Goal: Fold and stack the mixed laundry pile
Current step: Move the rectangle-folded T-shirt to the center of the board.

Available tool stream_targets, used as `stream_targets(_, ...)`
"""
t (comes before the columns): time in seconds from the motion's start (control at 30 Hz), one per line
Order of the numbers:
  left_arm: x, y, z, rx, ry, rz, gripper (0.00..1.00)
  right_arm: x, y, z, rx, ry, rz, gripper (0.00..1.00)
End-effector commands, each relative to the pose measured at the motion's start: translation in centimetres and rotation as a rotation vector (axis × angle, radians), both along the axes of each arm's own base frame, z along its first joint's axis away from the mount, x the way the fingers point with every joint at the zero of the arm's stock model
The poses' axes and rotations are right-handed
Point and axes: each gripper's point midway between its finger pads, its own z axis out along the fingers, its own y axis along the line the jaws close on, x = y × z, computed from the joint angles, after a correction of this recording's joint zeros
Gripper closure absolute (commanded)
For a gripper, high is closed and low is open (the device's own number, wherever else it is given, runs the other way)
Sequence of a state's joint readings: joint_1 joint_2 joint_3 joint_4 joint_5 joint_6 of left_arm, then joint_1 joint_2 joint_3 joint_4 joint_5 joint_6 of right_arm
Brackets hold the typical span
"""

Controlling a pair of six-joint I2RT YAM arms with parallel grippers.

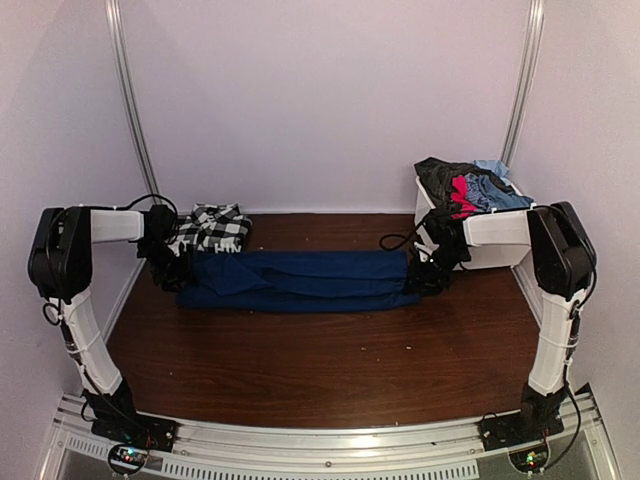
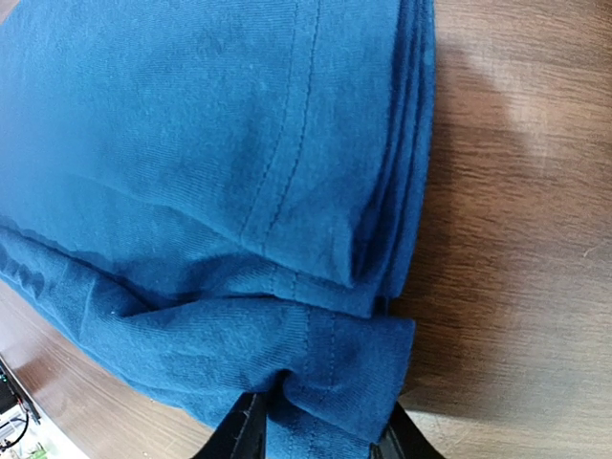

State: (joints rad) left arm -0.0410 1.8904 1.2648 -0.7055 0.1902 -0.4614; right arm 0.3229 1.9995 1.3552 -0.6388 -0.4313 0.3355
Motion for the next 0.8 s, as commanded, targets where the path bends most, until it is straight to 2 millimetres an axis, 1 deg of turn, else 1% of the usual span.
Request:
stream_targets(0.0,0.2,0.1,-0.7,0.012,0.003,-0.031,0.55,-1.1,-0.5,-1.6,-0.015,0.041,0.009,0.66)
stream_targets(0.07,0.0,0.0,-0.6,0.007,0.003,-0.039,0.61,-1.3,-0.5,-1.6,-0.017,0.044,0.011,0.70)
stream_targets(0.1,-0.1,0.0,-0.5,0.006,0.000,-0.041,0.67,-1.3,-0.6,-1.6,-0.018,0.045,0.010,0.73)
stream_targets(0.23,-0.8,0.1,0.2,0.009,-0.001,-0.037,0.96,-1.6,-0.8,-1.3,-0.024,0.045,0.010,0.88)
stream_targets(0.27,-1.2,0.3,0.2,0.013,0.011,-0.033,1.00,-1.7,-0.9,-1.2,-0.029,0.045,0.011,0.92)
stream_targets(0.33,-2.1,0.7,0.1,0.008,0.041,-0.016,1.00,-2.0,-1.1,-1.0,-0.039,0.047,0.012,1.00)
stream_targets(0.4,-2.9,1.2,0.3,0.004,0.061,0.009,1.00,-2.3,-1.4,-0.8,-0.049,0.052,0.014,1.00)
stream_targets(0.5,-4.2,1.8,1.2,0.034,0.088,0.038,1.00,-3.2,-1.9,-0.4,-0.070,0.065,0.020,1.00)
stream_targets(0.57,-5.4,1.9,1.4,0.036,0.121,0.051,1.00,-4.3,-2.4,-0.3,-0.083,0.084,0.022,1.00)
stream_targets(0.67,-7.6,2.0,1.1,0.037,0.182,0.069,1.00,-6.7,-2.9,-0.5,-0.088,0.130,0.031,1.00)
stream_targets(0.77,-9.2,1.8,0.6,0.027,0.220,0.071,1.00,-8.8,-2.8,-0.7,-0.082,0.159,0.051,1.00)
